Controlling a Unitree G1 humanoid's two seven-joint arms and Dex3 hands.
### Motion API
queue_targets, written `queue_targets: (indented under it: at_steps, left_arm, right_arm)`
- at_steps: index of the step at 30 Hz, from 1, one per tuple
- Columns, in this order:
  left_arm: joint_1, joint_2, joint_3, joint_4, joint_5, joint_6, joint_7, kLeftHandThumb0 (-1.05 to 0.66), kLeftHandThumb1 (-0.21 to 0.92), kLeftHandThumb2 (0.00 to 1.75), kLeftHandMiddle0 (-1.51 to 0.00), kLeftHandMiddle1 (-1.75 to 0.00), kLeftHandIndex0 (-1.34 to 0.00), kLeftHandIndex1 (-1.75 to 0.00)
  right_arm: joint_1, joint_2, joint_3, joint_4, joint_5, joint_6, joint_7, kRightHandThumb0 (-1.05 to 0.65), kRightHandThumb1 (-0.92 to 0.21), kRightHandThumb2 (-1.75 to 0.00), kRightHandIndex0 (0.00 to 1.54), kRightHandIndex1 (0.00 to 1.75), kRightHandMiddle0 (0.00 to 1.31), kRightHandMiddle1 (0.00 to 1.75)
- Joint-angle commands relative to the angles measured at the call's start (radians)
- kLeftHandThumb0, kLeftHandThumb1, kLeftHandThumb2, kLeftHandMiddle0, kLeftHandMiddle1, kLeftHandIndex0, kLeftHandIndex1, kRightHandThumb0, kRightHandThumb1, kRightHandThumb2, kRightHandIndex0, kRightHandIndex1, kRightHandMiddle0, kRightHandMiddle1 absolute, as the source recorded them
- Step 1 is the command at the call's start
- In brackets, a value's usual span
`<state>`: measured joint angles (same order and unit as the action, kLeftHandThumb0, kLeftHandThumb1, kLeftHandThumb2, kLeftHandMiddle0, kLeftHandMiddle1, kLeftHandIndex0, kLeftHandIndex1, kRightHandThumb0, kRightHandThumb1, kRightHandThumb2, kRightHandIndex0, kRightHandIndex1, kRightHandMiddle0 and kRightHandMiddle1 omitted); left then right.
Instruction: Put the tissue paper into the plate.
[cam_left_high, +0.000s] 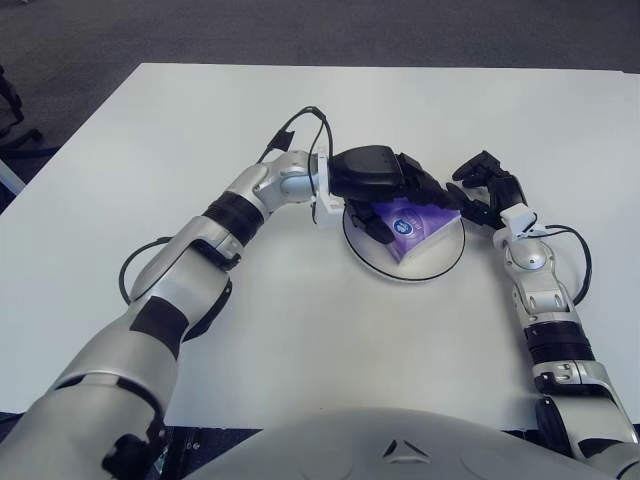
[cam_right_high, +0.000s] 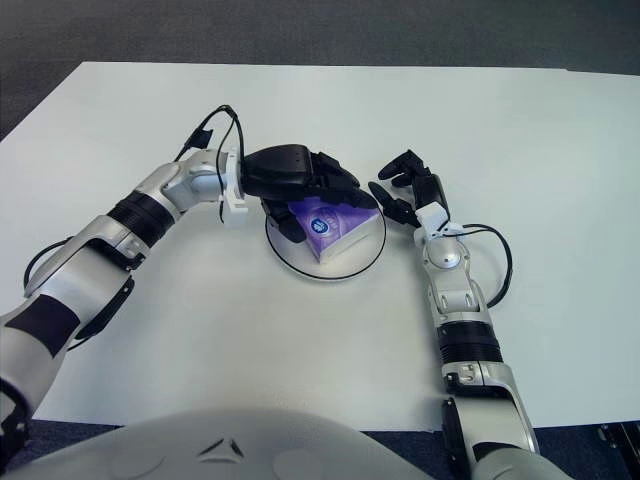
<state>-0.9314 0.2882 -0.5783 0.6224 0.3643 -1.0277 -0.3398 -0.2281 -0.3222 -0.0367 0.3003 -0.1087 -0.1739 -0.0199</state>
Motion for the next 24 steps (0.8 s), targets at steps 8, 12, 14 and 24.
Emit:
queue_targets:
  at_steps: [8, 12, 14, 24]
  left_arm:
    - [0.096, -0.038, 0.083, -0.059, -0.211, 0.075, -0.088, -0.98, 0.92, 0.87, -0.48, 0.00, -0.17, 0.00]
    - [0.110, -0.044, 0.112, -0.049, -0.227, 0.065, -0.068, -0.99, 0.92, 0.87, -0.45, 0.00, -0.17, 0.00]
    - [0.112, -0.044, 0.130, -0.042, -0.224, 0.055, -0.061, -1.00, 0.92, 0.87, -0.44, 0.00, -0.17, 0.00]
    - [0.162, -0.048, 0.276, 0.010, -0.249, -0.035, 0.004, -1.04, 0.92, 0.87, -0.37, 0.00, -0.18, -0.01]
  right_arm:
    - [-0.022, -0.030, 0.152, 0.289, -0.275, 0.314, -0.132, -0.51, -0.91, -0.53, 0.39, 0.64, 0.27, 0.73]
    - [-0.001, 0.038, 0.044, 0.199, -0.067, 0.224, -0.033, -0.53, -0.92, -0.54, 0.65, 0.56, 0.57, 0.42]
    - [0.003, 0.057, 0.015, 0.167, 0.007, 0.188, 0.011, -0.50, -0.92, -0.52, 0.73, 0.77, 0.67, 0.49]
    - [0.014, 0.043, -0.001, 0.208, 0.021, 0.067, 0.016, -0.43, -0.92, -0.43, 0.74, 1.51, 0.62, 1.51]
